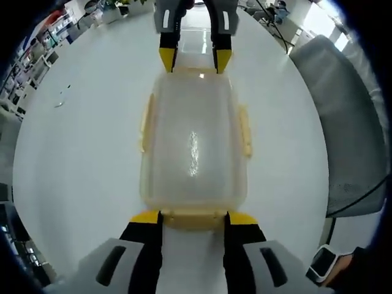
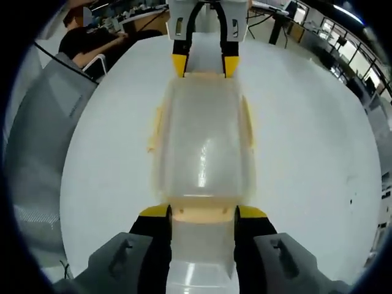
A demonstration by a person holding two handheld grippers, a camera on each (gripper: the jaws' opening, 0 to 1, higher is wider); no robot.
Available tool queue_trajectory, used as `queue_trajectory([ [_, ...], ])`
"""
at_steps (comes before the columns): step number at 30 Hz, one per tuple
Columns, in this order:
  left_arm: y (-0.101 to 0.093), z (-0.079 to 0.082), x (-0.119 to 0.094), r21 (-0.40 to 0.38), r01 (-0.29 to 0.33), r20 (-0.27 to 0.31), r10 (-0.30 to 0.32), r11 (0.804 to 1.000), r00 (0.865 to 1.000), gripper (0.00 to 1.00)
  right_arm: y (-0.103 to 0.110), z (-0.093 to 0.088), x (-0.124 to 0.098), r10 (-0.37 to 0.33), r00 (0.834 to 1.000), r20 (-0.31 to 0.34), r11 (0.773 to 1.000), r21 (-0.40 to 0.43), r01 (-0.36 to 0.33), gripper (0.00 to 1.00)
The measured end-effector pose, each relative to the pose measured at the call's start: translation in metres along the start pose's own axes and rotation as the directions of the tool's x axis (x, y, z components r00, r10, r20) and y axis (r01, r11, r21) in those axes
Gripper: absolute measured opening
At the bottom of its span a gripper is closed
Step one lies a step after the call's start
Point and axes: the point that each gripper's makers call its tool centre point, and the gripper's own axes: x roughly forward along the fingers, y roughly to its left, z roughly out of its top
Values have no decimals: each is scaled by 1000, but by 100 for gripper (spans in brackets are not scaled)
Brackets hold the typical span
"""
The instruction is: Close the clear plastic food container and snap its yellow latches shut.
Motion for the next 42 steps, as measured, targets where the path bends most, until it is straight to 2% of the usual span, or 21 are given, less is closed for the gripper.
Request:
queue_trajectory([
  [6,3,5,-18,-11,-18,-1,18,1000,1000,33,-4,7,-18,-9,1000,26,1000,-16,9,36],
  [12,3,16,-30,-12,-31,6,31,999,999,33,-3,7,-36,-18,999,36,1000,-25,19,36],
  [21,-1,48,-46,1,-47,12,47,999,999,33,4,-8,-68,-33,998,44,999,-24,34,36],
  [27,-4,82,-53,22,-56,11,56,998,998,33,9,-31,-94,-47,998,44,999,-12,48,36],
  [33,-12,124,-58,48,-58,19,57,997,998,33,21,-60,-124,-58,997,48,998,8,57,36],
  [42,-30,178,-49,80,-40,21,38,996,999,33,43,-107,-153,-61,998,31,997,38,60,36],
])
